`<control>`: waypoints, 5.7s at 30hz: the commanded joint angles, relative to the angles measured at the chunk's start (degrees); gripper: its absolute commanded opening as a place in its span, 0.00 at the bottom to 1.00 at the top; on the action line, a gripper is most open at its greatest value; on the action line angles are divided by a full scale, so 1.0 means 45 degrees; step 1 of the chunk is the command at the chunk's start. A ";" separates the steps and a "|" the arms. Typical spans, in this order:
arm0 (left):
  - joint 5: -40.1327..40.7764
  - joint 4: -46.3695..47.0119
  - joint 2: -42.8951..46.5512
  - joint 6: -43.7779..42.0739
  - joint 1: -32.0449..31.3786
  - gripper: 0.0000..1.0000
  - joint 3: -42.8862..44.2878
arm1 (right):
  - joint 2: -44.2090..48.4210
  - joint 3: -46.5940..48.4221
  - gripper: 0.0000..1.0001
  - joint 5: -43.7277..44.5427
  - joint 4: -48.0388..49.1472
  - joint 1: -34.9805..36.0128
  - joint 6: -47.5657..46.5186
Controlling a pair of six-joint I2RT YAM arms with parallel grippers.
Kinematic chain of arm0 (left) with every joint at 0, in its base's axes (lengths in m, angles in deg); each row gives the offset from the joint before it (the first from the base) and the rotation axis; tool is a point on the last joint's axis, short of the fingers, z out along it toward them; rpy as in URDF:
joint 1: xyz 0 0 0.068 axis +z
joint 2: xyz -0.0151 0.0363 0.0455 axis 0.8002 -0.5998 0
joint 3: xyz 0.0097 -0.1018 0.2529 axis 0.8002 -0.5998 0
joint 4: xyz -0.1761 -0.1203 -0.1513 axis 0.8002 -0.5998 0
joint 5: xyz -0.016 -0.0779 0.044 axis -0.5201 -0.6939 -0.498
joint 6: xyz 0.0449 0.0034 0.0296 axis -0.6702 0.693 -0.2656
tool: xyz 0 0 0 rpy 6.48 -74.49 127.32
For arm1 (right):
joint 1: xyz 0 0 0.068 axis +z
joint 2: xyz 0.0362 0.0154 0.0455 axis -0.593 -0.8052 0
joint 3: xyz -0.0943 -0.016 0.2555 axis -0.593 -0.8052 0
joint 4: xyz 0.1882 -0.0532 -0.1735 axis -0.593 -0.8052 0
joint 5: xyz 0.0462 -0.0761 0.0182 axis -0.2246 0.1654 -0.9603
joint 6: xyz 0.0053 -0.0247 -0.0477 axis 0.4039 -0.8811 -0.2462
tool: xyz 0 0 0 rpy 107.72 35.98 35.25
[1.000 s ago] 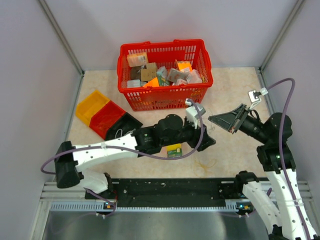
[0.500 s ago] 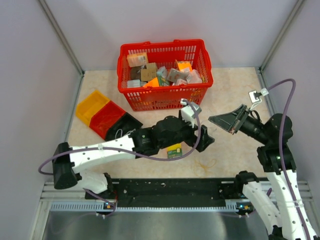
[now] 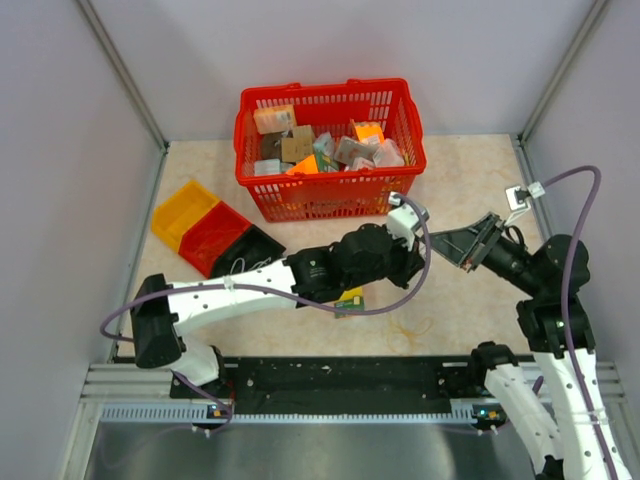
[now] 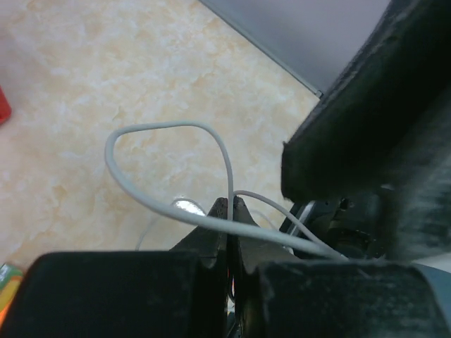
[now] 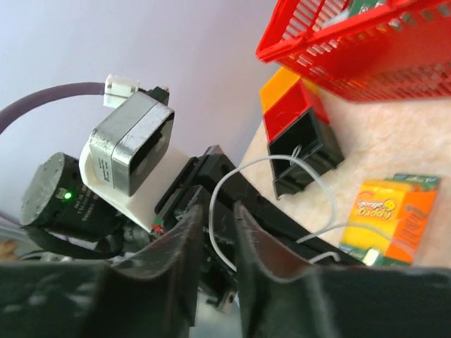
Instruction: Untangle the cables
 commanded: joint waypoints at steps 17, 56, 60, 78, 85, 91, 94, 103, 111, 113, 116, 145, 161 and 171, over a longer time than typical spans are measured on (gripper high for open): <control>0.4820 -0.5964 0.8007 0.4020 0.6856 0.00 -0.4992 | -0.1191 -0.0190 0.87 0.4660 -0.6605 0.0100 -0.6811; -0.4753 0.0362 0.7639 0.5666 0.9056 0.91 -0.7223 | -0.1833 -0.3567 0.99 0.9773 -0.7836 0.5096 -0.1797; -0.4300 0.0654 0.6878 0.4651 0.7277 0.90 -0.6285 | -0.2460 -0.4212 0.99 1.0088 -0.7175 0.5919 -0.0600; -0.5505 0.0828 0.6583 0.2130 0.4969 0.90 -0.5249 | -0.5296 -0.4157 0.00 0.7826 -0.3793 0.6565 -0.2943; -0.8204 0.2058 0.5548 0.1484 0.4559 0.84 -0.4505 | -0.2365 -0.2147 0.00 0.6849 -0.3890 0.6546 -0.4504; -0.9163 0.4482 0.5354 0.1855 0.3740 0.87 -0.5170 | -0.1660 -0.0525 0.00 0.5111 -0.3949 0.6546 -0.4916; -0.9280 0.4192 0.4671 0.1621 0.3173 0.87 -0.4742 | -0.1504 -0.0035 0.00 0.4485 -0.3793 0.6565 -0.4761; -0.9672 0.2885 0.2971 0.1133 0.2255 0.77 -0.3667 | -0.0879 0.0689 0.00 0.4074 -0.3208 0.6546 -0.3999; -0.8932 0.1262 0.2578 0.0488 0.2019 0.65 -0.2983 | -0.0703 0.0631 0.00 0.4151 -0.3129 0.6546 -0.3881; -0.8483 0.1261 0.3006 0.0313 0.2019 0.66 -0.3157 | -0.0586 0.0572 0.00 0.4384 -0.3148 0.6546 -0.3939; -0.7391 0.1396 0.4040 0.0078 0.2019 0.72 -0.3703 | -0.0469 0.0396 0.00 0.4561 -0.3168 0.6546 -0.3959; 0.2616 -0.3009 0.4706 0.0600 0.2233 0.00 -0.3099 | -0.0020 0.0103 0.63 0.5869 -0.3733 0.6546 -0.4077; 0.5600 -0.4561 0.9124 0.3381 1.1703 0.08 -0.4821 | 0.0215 -0.0073 0.64 0.6593 -0.4222 0.6546 -0.4311; 0.1993 -0.2941 0.5455 0.7652 1.7074 0.00 -0.3158 | 0.0390 -0.0093 0.65 0.6319 -0.4339 0.6546 -0.4233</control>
